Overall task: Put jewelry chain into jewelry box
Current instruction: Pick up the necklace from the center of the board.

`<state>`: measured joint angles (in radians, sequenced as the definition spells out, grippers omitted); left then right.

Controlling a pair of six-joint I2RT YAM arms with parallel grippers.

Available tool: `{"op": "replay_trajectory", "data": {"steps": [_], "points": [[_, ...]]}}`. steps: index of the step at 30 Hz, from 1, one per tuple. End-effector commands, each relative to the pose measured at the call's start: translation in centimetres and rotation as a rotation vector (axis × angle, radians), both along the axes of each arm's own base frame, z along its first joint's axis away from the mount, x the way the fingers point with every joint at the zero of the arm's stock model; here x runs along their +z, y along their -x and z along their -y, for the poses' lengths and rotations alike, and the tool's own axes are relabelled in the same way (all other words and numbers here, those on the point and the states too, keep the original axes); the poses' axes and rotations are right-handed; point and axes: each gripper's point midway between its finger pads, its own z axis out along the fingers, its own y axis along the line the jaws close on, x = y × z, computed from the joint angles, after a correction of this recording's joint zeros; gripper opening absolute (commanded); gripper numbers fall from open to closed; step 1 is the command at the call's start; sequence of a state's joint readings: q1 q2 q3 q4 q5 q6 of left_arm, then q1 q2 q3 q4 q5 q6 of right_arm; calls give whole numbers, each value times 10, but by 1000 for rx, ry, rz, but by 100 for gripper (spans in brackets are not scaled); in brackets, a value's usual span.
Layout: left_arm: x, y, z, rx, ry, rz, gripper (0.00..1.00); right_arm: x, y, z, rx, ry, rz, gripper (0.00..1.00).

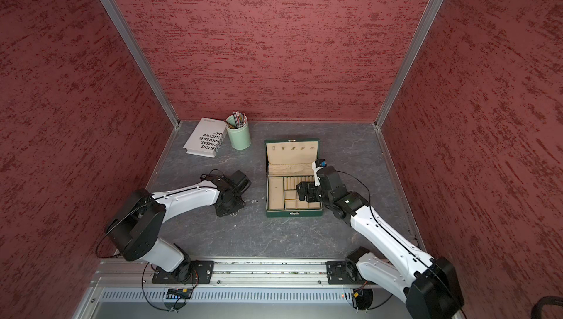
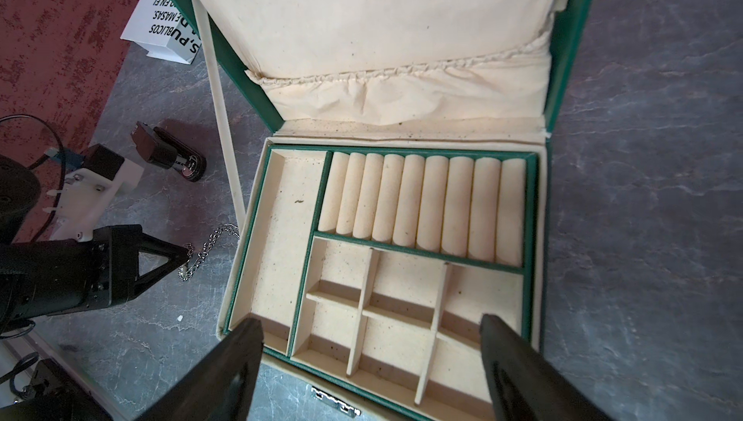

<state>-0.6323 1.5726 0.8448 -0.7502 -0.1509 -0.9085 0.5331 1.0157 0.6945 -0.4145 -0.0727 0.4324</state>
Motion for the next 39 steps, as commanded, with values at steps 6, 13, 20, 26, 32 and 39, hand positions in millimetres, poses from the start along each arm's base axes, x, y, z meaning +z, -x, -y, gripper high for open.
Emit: {"op": "replay_trajectory", "data": {"steps": [6,13,20,26,32,39], "points": [[34,-7,-10,-60,-34,109,0,17,-5,1,-9,7,63,89],[109,-29,16,-301,98,346,0,43,-7,-4,17,-37,130,90],[160,-33,34,-510,155,470,0,79,3,-40,195,-206,212,90],[201,-36,42,-576,190,575,0,108,19,-73,358,-330,318,88],[224,-35,62,-620,290,614,0,116,29,-104,449,-359,393,85],[241,-33,69,-650,323,652,0,116,47,-142,599,-354,469,72]]}}
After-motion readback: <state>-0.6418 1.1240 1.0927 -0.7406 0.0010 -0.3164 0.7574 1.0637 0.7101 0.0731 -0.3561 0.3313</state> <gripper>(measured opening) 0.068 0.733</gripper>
